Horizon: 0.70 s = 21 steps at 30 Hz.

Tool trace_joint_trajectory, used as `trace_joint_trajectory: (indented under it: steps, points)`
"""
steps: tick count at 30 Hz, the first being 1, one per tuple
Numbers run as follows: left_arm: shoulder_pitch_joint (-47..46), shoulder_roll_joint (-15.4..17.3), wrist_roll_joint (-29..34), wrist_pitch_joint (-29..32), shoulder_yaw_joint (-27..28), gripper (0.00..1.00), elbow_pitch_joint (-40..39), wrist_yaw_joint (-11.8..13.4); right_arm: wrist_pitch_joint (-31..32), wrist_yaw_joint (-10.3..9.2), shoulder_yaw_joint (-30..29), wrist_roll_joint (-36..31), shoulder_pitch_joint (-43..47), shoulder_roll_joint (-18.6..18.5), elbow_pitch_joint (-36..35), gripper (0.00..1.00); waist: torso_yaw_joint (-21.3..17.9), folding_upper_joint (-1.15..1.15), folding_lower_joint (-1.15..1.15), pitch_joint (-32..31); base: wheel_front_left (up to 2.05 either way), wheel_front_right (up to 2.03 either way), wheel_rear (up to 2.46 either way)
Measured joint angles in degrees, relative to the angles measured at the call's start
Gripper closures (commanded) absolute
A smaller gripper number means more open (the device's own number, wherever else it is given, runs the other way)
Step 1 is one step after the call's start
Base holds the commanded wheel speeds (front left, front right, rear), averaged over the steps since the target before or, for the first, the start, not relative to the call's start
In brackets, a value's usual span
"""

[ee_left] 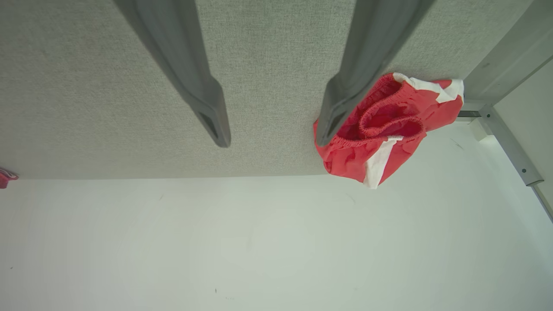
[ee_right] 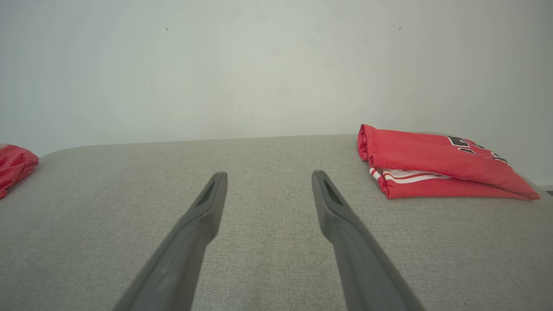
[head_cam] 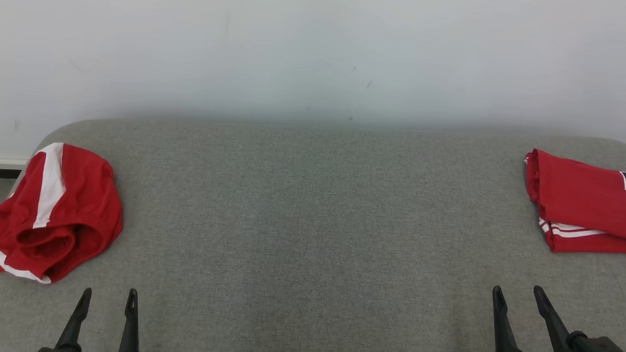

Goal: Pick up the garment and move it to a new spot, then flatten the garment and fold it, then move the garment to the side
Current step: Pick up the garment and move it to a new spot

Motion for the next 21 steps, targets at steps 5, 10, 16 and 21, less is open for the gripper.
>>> trace_joint_trajectory:
  steps: [5,10,16,21]
  points:
    - [-0.02,0.12,0.09,0.0,-0.11,0.0,0.67,-0.02,0.15,0.0,0.0,0.07,0.1,0.08,0.11,0.0,0.7,0.0,0.0,-0.08,0.0,0.0,0.0]
    - [-0.3,0.27,0.09,-0.01,0.25,0.0,1.44,0.11,0.37,0.0,-0.16,0.08,0.49,0.21,0.34,0.0,2.4,0.0,0.0,-0.14,0.0,0.0,0.0]
    - [-0.47,0.9,-0.01,0.19,0.87,0.0,2.87,0.92,0.32,0.0,-0.38,0.12,0.72,0.51,0.58,0.0,5.87,0.0,0.0,-0.22,0.0,0.0,0.0]
    - [-0.49,1.45,-0.15,1.23,1.04,0.0,2.74,1.47,0.35,0.0,-1.08,0.19,1.03,0.73,0.79,0.0,9.81,0.0,0.0,-0.31,0.0,0.0,0.0]
